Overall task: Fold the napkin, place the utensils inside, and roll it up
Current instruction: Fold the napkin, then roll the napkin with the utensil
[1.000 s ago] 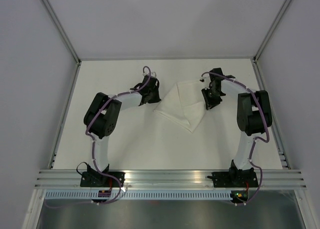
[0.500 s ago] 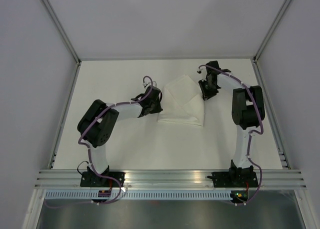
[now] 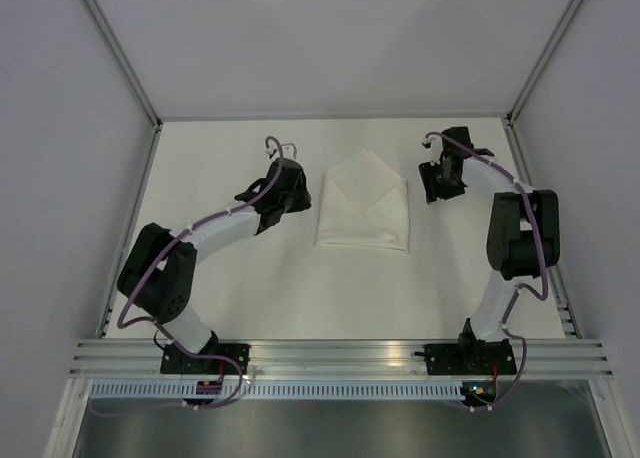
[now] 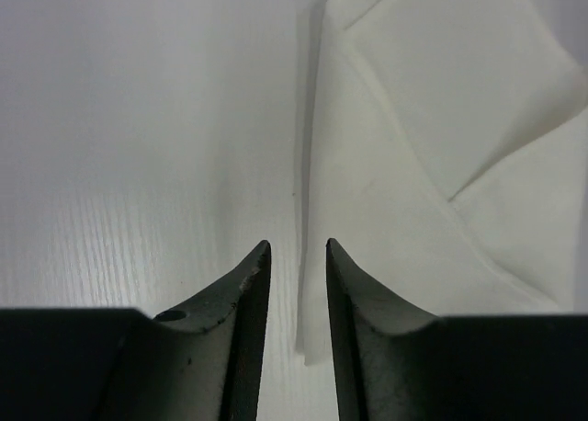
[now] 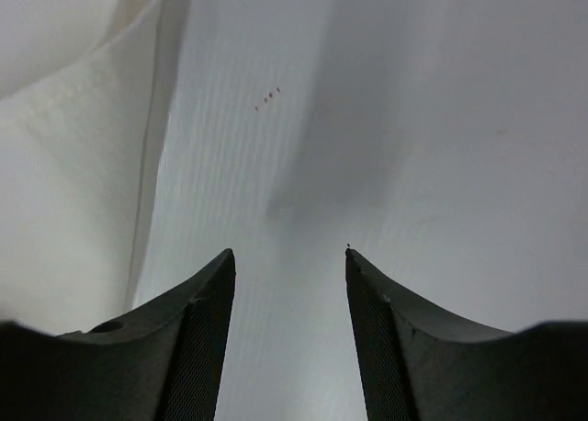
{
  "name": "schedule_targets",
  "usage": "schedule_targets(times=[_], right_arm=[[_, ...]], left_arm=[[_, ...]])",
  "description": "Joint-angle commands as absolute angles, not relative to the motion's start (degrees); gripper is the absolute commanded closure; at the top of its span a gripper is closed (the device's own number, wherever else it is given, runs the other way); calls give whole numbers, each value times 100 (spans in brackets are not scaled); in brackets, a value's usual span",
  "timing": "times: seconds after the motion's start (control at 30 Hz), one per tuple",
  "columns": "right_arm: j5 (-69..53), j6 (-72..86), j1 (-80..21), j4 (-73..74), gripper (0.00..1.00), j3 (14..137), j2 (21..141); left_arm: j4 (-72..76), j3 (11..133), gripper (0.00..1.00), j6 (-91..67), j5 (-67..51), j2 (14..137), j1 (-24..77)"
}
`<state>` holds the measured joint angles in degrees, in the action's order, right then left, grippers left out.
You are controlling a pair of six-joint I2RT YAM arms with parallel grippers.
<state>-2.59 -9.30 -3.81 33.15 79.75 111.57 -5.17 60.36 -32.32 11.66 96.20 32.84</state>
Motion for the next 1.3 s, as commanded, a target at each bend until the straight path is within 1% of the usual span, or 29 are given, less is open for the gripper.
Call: schedule_targets(times=[0.0, 0.1, 0.13, 0.2, 0.3, 0.37, 0.43, 0.53, 0.63, 0.83, 1.07, 1.27], right_arm=[[-342, -1414, -404, 2971, 42, 7726, 10022], [-789, -1818, -439, 2979, 39, 7822, 9722], [-956, -1967, -457, 3014, 39, 7866, 9573], [-1116, -2319, -588, 2971, 39, 7823, 9379], [-1029, -2838, -1106, 2673, 39, 7384, 9142], [-958, -3128, -1631, 2445, 39, 6894, 9044], [-853, -3436, -2115, 2075, 38, 6619, 8974], [-887, -3603, -2486, 1811, 37, 6293, 9017], [-1036, -3665, -2671, 1810, 37, 6223, 9140], [-932, -3770, -3102, 1705, 37, 5986, 9220], [-985, -3884, -3366, 1810, 37, 5660, 9018], [-888, -3981, -3516, 1758, 37, 5493, 9123]], left_arm=[[-36, 5880, 63, -2769, 1196, 9019, 3296], [324, 5862, 60, -2760, 1073, 8912, 3305], [395, 5862, 57, -2751, 1037, 8851, 3305], [562, 5836, 56, -2768, 1011, 8816, 3305], [808, 5713, 53, -2751, 941, 8719, 3313], [608, 5818, 51, -2690, 1002, 8631, 3313], [405, 5792, 46, -2646, 1089, 8360, 3313], [282, 5678, 40, -2584, 1116, 8043, 3305], [80, 5739, 39, -2558, 1125, 7849, 3287], [35, 5660, 38, -2540, 1178, 7638, 3287], [-228, 5695, 38, -2540, 1178, 7532, 3287], [-255, 5722, 37, -2575, 1134, 7541, 3278]])
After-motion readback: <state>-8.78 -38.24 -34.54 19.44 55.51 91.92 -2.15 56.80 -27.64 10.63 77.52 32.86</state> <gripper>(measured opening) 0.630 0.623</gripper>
